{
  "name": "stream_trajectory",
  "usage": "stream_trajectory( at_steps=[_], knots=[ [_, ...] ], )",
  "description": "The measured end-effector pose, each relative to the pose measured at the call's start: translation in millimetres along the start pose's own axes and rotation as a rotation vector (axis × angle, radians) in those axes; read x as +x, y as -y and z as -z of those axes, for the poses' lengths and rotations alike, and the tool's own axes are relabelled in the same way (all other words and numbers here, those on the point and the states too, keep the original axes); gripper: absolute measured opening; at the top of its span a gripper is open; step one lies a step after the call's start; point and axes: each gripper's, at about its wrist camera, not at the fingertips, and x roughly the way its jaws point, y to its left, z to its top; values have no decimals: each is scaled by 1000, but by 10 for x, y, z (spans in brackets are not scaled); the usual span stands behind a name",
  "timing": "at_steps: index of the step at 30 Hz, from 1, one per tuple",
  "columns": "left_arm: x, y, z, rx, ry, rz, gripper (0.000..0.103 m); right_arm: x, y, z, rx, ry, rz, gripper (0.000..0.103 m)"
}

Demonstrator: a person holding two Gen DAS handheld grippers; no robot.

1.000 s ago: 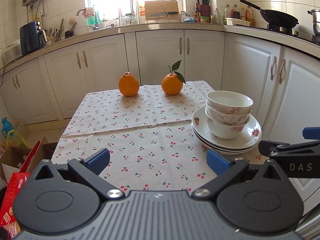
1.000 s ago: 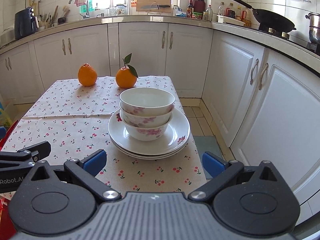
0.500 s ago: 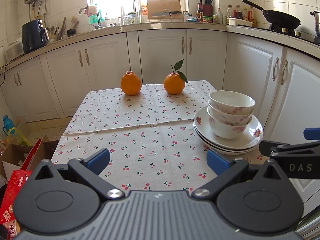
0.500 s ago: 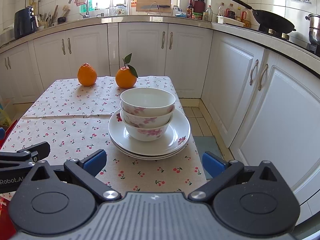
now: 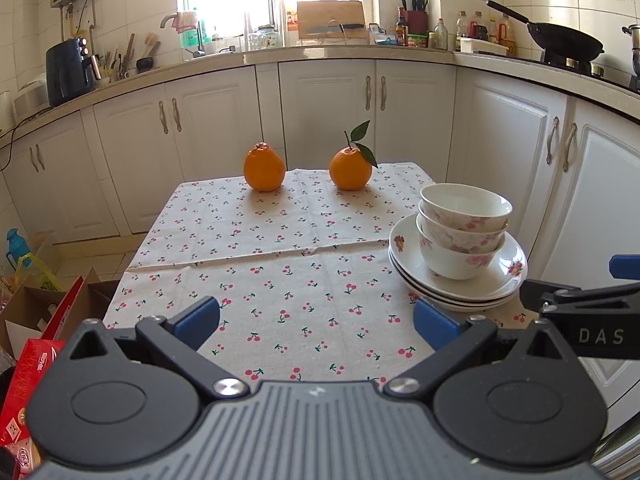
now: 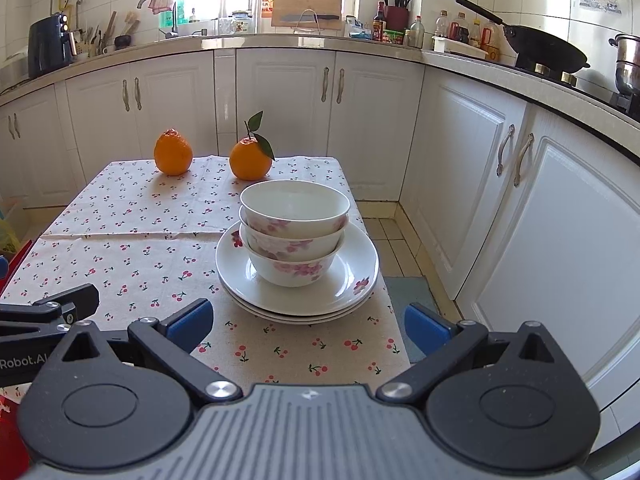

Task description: Organize plates and bowls

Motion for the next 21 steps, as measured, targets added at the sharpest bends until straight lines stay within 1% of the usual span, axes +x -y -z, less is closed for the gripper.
stream_trajectory(
  at_steps=[21],
  knots=[
    [45,-5,-4,-11,-16,8,102,18,-24,-7,-11,-3,16,103]
  ],
)
